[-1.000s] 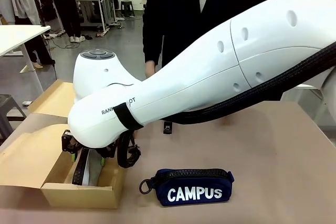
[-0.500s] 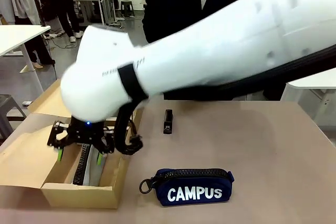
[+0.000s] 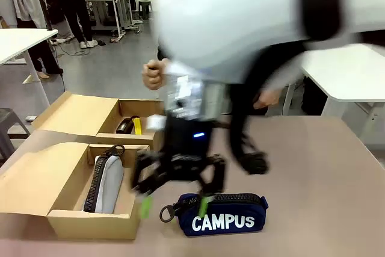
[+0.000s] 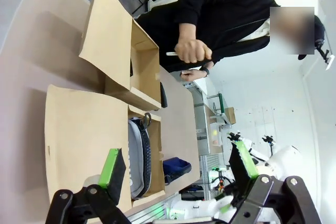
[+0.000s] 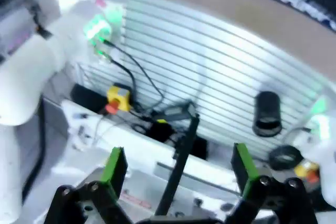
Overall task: Place items inside the box.
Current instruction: Pick up a Pencil pouch or Stapler and place it inside the Mailer Box closest to the robot.
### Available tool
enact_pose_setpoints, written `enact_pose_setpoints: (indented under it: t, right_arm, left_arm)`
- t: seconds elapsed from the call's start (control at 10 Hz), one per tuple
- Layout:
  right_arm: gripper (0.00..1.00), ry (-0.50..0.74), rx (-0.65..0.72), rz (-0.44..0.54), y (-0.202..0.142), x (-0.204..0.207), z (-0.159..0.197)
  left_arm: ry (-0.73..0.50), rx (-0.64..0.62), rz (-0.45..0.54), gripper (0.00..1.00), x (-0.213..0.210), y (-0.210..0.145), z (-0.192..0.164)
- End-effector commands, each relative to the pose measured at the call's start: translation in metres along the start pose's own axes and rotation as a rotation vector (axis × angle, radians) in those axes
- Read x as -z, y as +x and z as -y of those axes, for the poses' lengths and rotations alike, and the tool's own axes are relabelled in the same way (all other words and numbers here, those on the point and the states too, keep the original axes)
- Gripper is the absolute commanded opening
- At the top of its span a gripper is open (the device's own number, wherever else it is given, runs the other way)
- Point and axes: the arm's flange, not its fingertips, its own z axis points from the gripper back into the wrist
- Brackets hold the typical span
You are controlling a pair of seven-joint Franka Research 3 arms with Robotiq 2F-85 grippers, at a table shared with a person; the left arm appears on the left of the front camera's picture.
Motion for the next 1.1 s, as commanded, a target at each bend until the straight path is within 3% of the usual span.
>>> enact_pose_setpoints:
  t: [0.0,0.3,0.5,0.6,0.7,0.9,1.0]
  right_arm:
    - [1.0,0.301,0.13,0.192,-0.021,-0.026,0.114]
    - [1.0,0.818,0.188,0.37,-0.062,-0.036,0.261]
    - [1.0,1.004,0.285,0.523,-0.089,-0.018,0.332]
    - [1.0,1.041,0.373,0.596,-0.095,-0.001,0.362]
    - [1.0,1.094,0.248,0.621,-0.098,0.025,0.393]
    - [1.0,1.022,0.143,0.56,-0.096,0.084,0.425]
    - [1.0,0.938,0.096,0.521,-0.092,0.106,0.42]
  left_arm:
    - [-0.018,0.018,0.008,1.0,0.001,0.001,0.0]
    - [-0.018,0.018,0.008,1.0,0.001,0.001,0.0]
    - [-0.018,0.018,0.008,1.0,0.001,0.001,0.0]
    - [-0.018,0.018,0.008,1.0,0.001,0.001,0.0]
    - [-0.018,0.018,0.008,1.0,0.001,0.001,0.0]
    - [-0.018,0.018,0.008,1.0,0.001,0.001,0.0]
    - [-0.018,0.018,0.008,1.0,0.001,0.001,0.0]
